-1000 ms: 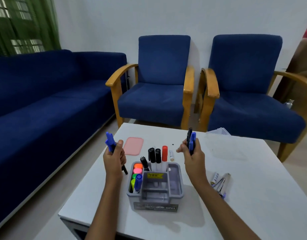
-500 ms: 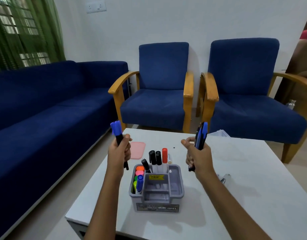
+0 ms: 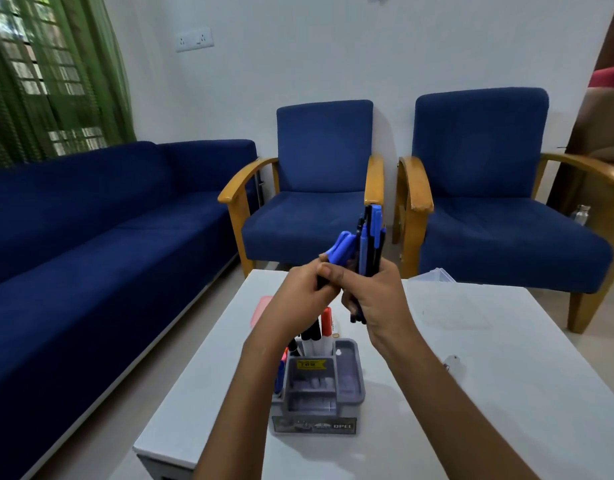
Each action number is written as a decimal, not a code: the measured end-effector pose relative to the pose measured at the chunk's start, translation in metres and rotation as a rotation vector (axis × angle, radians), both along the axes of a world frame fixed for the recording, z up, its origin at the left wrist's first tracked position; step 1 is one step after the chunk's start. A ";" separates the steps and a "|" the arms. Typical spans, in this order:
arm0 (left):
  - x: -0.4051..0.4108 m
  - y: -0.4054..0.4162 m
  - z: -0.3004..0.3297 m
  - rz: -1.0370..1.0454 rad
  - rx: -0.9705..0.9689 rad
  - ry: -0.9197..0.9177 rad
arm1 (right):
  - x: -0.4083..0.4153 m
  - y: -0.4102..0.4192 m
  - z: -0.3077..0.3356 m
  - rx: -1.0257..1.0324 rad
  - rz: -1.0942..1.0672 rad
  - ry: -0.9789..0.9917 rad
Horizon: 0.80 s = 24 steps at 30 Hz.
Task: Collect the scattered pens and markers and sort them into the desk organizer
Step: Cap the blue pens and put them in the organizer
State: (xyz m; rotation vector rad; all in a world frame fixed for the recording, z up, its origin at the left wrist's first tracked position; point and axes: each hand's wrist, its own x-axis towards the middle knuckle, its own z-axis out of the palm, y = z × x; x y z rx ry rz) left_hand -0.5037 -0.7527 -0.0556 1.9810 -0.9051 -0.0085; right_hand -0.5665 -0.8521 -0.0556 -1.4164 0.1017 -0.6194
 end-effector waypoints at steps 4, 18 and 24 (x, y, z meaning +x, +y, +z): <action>-0.010 -0.008 0.001 0.026 -0.051 -0.012 | -0.002 0.000 0.001 -0.042 -0.021 -0.035; -0.053 -0.042 -0.023 0.197 -0.875 0.617 | 0.000 -0.031 0.004 0.494 -0.220 -0.201; -0.056 -0.058 -0.014 0.178 -1.250 1.038 | -0.006 -0.006 -0.004 0.582 -0.093 -0.258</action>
